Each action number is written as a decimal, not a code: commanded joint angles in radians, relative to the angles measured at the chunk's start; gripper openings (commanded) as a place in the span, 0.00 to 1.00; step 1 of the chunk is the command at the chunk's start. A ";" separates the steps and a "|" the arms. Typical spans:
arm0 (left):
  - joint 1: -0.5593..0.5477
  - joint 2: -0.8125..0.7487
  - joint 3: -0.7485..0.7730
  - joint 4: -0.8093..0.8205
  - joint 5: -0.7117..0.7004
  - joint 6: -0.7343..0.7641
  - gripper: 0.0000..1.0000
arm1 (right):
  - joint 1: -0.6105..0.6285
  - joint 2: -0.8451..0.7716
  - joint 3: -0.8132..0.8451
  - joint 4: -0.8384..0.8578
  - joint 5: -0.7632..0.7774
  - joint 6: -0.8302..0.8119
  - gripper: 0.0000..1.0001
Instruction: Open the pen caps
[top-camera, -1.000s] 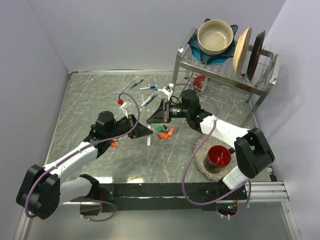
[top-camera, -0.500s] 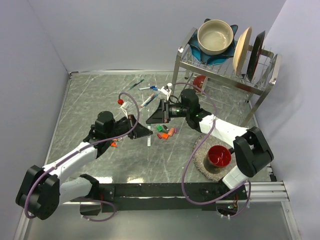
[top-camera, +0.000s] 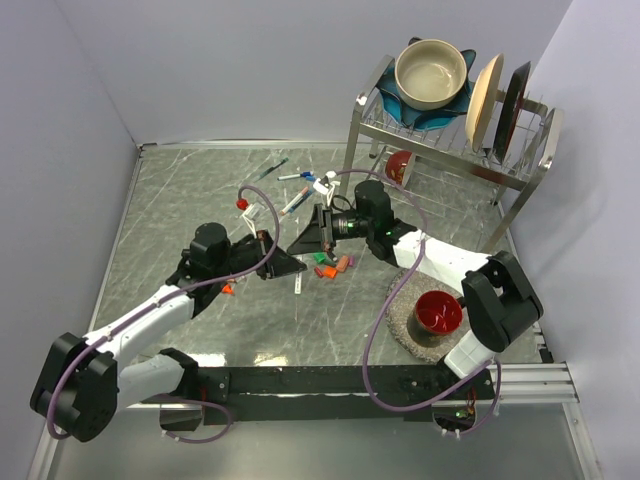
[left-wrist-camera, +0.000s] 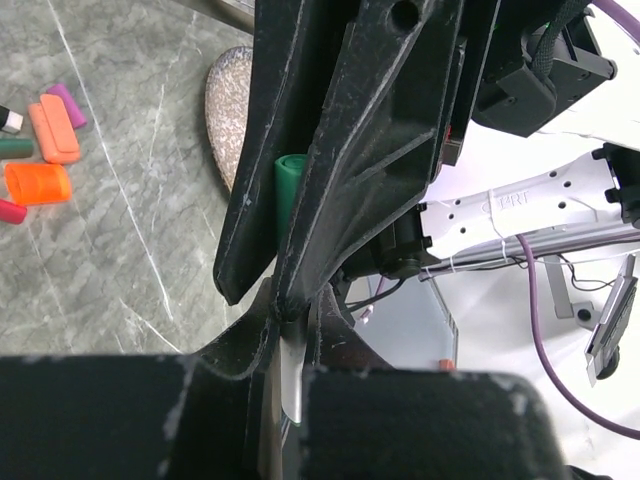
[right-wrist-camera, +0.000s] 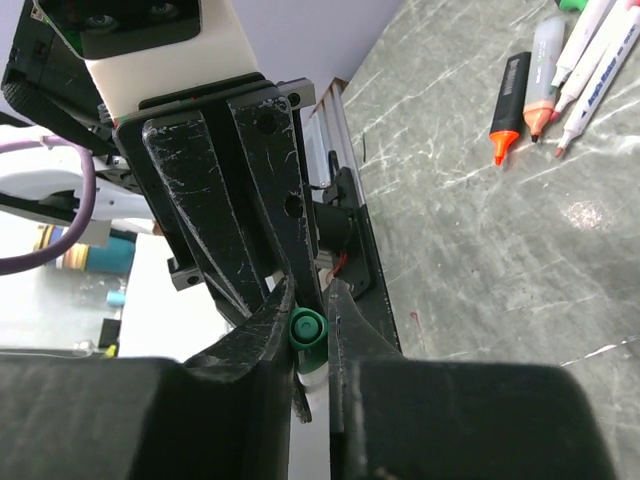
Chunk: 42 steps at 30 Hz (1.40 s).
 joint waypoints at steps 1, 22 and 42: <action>-0.021 -0.050 -0.018 -0.071 0.027 0.015 0.01 | -0.003 -0.017 0.026 0.077 -0.002 0.067 0.00; -0.263 -0.570 -0.309 -0.326 -0.205 -0.333 0.01 | -0.017 0.041 0.111 0.105 0.080 0.171 0.00; 0.111 -0.133 -0.007 -0.694 -0.706 -0.160 0.01 | 0.056 0.105 0.360 -0.902 0.551 -0.945 0.04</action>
